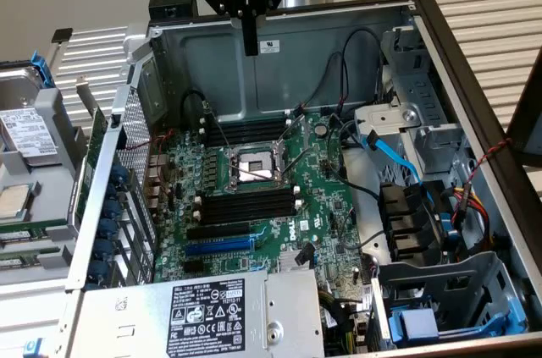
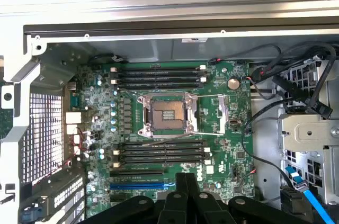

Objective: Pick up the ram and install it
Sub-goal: 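Reach for the ram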

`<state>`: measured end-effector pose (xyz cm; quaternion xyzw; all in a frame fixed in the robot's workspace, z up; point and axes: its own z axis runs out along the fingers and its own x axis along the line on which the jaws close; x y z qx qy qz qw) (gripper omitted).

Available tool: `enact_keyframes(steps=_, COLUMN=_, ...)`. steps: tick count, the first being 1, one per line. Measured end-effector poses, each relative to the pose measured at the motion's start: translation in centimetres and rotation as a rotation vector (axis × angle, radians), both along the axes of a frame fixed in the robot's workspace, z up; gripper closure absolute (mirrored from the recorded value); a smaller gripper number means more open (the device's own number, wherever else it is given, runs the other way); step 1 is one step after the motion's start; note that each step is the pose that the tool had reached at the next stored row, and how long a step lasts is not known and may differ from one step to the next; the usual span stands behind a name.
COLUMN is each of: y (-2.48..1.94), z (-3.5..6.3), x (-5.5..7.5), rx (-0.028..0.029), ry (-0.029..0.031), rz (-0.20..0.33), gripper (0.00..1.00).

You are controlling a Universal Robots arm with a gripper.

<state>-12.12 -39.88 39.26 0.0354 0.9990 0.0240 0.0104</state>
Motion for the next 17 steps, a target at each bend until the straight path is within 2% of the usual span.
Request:
enact_keyframes(steps=4, y=-0.01, z=0.0, x=0.0, rx=0.0, ry=0.0, rz=0.0, gripper=0.89)
enact_keyframes(steps=7, y=-0.14, z=0.0, x=-0.6, rx=0.0, ry=0.0, rz=0.0, gripper=0.89)
enact_keyframes(steps=11, y=-0.52, z=0.0, x=-2.0, rx=0.0001, ry=-0.0004, rz=0.0, gripper=0.89)
enact_keyframes(steps=17, y=-1.33, z=0.0, x=-4.1, rx=0.0001, ry=-0.0003, rz=0.0, gripper=0.89)
